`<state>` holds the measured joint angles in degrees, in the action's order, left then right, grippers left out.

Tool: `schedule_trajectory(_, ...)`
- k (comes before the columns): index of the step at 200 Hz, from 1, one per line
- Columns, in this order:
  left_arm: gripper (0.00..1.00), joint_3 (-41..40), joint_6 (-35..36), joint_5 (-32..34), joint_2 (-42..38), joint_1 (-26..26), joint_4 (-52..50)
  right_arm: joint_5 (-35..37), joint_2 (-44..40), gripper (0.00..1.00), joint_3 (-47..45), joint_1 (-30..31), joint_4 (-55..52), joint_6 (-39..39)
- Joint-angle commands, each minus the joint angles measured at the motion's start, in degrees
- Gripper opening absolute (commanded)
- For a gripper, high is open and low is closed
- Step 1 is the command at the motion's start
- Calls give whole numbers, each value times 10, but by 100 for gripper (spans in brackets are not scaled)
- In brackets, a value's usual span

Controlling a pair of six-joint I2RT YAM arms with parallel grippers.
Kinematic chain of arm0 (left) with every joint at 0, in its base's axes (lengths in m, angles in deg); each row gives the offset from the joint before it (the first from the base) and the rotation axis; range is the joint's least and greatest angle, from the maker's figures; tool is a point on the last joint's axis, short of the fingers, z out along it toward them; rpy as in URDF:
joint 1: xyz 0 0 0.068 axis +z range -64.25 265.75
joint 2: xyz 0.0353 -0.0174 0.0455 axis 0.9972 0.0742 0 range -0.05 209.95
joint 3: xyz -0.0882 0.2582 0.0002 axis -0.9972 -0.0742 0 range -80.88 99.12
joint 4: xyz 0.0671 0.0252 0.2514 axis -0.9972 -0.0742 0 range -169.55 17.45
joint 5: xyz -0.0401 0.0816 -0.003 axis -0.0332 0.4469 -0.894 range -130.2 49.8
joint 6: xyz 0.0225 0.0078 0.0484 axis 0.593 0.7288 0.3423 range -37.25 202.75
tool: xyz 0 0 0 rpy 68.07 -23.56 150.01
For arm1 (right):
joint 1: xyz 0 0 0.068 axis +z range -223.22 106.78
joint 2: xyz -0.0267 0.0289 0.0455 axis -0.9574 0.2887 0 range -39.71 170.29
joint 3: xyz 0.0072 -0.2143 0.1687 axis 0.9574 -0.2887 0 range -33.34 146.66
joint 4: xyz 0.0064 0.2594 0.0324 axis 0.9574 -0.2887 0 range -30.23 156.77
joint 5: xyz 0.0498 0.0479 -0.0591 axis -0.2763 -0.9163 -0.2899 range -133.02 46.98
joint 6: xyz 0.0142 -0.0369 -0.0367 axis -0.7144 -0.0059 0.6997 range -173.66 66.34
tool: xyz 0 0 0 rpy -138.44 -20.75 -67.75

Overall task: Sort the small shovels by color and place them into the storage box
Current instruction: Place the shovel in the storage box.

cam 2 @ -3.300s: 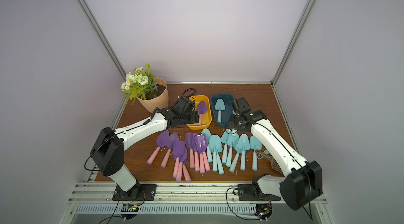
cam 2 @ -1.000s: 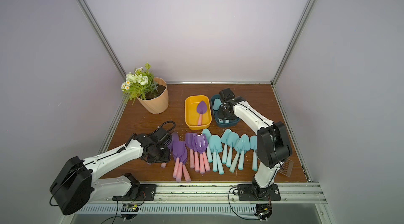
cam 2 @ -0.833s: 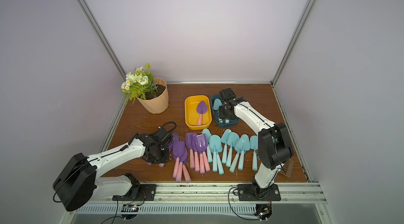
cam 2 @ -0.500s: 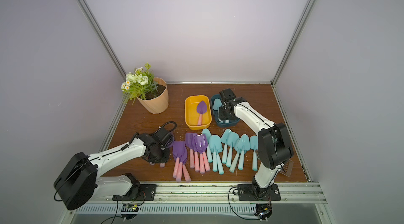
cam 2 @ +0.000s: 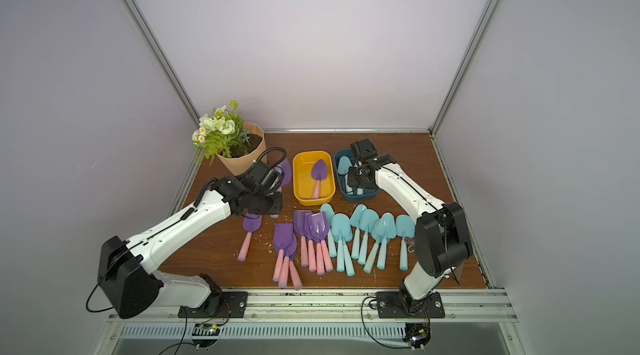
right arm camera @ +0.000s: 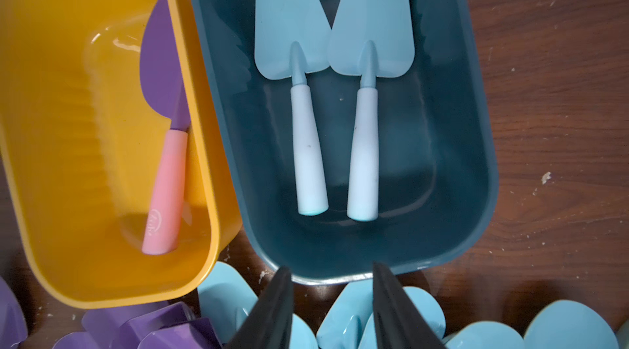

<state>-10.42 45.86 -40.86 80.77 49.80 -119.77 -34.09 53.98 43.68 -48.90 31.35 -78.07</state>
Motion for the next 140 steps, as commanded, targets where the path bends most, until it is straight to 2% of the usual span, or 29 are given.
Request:
schedule_trajectory(1, 1, 81, 20, 19, 68, 3, -5, 14, -28, 43, -8, 0, -10, -6)
schedule_trajectory(44, 1, 229, 56, -16, 255, 8, 27, 24, -49, 43, -23, 0, -16, 2)
schedule_trajectory(64, 1, 275, 56, -24, 315, 14, 27, 26, -60, 43, -30, -1, -19, 4)
schedule_trajectory(104, 1, 288, 43, -39, 368, 37, 41, 25, -86, 43, -45, 0, -19, 3)
schedule_trajectory(140, 1, 311, 39, -64, 403, 39, 41, 24, -101, 43, -62, 0, -17, 1)
